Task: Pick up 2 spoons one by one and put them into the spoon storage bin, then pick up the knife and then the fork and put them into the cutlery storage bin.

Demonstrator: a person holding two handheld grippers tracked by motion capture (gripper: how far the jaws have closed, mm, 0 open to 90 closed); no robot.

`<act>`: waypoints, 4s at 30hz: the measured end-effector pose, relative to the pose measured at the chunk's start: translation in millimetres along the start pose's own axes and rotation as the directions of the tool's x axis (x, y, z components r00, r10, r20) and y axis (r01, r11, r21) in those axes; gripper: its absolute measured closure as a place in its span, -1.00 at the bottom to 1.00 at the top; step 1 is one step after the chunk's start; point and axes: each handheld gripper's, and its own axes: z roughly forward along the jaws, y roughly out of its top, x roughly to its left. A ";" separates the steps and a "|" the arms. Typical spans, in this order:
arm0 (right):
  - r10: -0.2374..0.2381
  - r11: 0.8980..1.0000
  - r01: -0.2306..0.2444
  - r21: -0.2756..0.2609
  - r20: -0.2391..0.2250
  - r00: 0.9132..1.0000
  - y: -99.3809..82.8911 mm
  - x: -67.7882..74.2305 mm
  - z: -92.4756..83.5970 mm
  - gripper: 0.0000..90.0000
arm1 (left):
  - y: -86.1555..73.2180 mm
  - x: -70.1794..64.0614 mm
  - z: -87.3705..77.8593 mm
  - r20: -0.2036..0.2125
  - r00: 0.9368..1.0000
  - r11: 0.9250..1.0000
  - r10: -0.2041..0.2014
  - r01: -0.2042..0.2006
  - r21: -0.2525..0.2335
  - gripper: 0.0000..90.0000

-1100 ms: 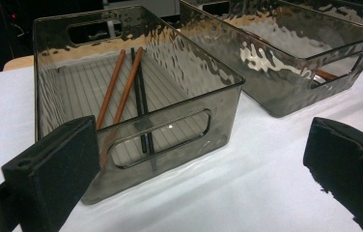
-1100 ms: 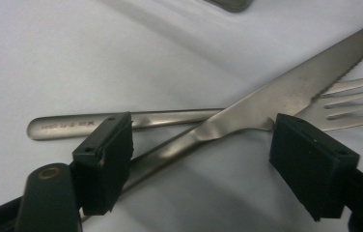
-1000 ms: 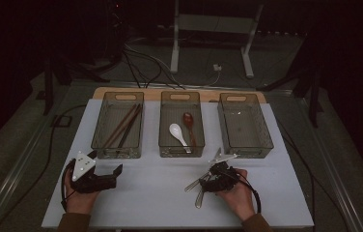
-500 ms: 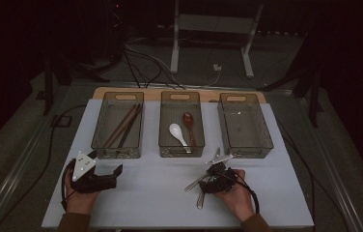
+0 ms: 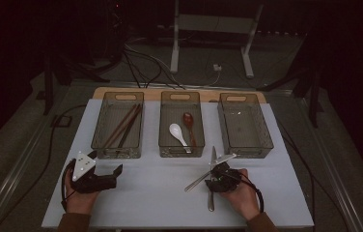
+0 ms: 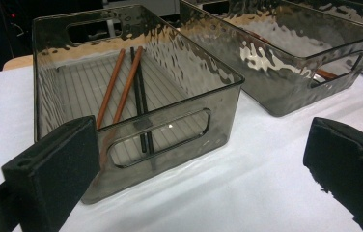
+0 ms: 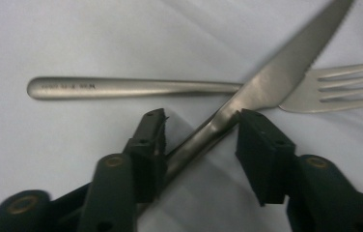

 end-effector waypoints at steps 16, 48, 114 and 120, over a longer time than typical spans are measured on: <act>-0.031 0.998 0.027 0.057 0.059 0.998 -5.4 -22.4 -9.2 0.74 | -0.5 -0.5 1.3 0.002 1.000 1.000 -0.001 0.001 0.005 -0.98; 0.052 0.999 -0.053 0.008 0.062 0.997 -10.5 -28.1 -7.7 0.79 | -0.9 -1.4 2.2 0.004 1.000 1.000 0.005 -0.005 0.010 -0.99; 0.240 0.926 -0.183 -0.331 0.139 0.961 -23.0 -65.9 -63.2 0.79 | -0.7 -1.5 3.4 0.007 1.000 1.000 0.004 -0.004 0.010 -0.99; 0.284 0.906 -0.218 -0.362 0.141 0.948 -19.2 -79.5 -66.2 0.79 | -1.0 -1.1 3.8 0.007 1.000 1.000 0.002 -0.002 0.011 -0.98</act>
